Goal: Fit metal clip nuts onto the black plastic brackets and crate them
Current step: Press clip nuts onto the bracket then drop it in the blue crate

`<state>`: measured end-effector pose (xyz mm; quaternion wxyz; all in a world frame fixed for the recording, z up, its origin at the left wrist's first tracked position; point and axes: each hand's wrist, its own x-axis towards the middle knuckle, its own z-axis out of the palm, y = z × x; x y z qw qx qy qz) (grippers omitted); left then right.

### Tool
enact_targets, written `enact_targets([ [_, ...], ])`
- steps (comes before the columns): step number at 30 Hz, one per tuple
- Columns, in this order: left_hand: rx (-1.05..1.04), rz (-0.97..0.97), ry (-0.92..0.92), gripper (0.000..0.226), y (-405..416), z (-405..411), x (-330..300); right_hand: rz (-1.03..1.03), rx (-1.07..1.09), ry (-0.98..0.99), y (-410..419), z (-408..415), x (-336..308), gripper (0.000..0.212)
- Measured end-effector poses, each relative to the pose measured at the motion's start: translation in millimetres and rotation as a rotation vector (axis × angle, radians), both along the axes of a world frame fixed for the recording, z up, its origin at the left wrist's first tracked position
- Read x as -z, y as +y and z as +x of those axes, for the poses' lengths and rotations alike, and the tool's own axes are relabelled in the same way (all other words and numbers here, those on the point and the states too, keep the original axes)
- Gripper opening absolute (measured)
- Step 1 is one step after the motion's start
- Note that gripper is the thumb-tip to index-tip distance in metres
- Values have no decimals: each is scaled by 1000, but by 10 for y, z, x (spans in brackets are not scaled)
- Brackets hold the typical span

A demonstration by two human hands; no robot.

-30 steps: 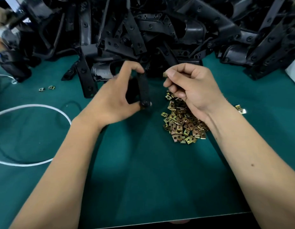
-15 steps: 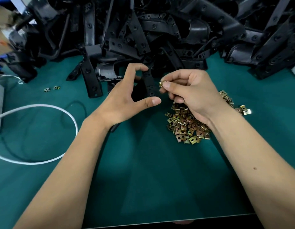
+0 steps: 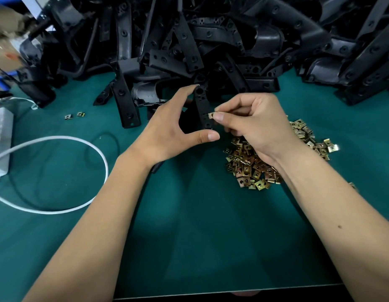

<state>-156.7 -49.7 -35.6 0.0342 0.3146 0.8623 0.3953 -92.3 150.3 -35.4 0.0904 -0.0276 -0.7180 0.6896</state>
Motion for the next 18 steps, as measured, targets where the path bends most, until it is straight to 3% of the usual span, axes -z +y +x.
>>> enact_targets([
  [8, -28, -35, 46, 114, 27, -7, -4, -71, -43, -57, -12, -1, -2, 5],
  [12, -34, -76, 93, 118, 43, -4, -6, 124, 11, 15, -52, -9, 25, 17],
  [18, -10, -105, 149, 116, 71, -13, 9, 320, -75, 62, 66, -15, -9, 24],
])
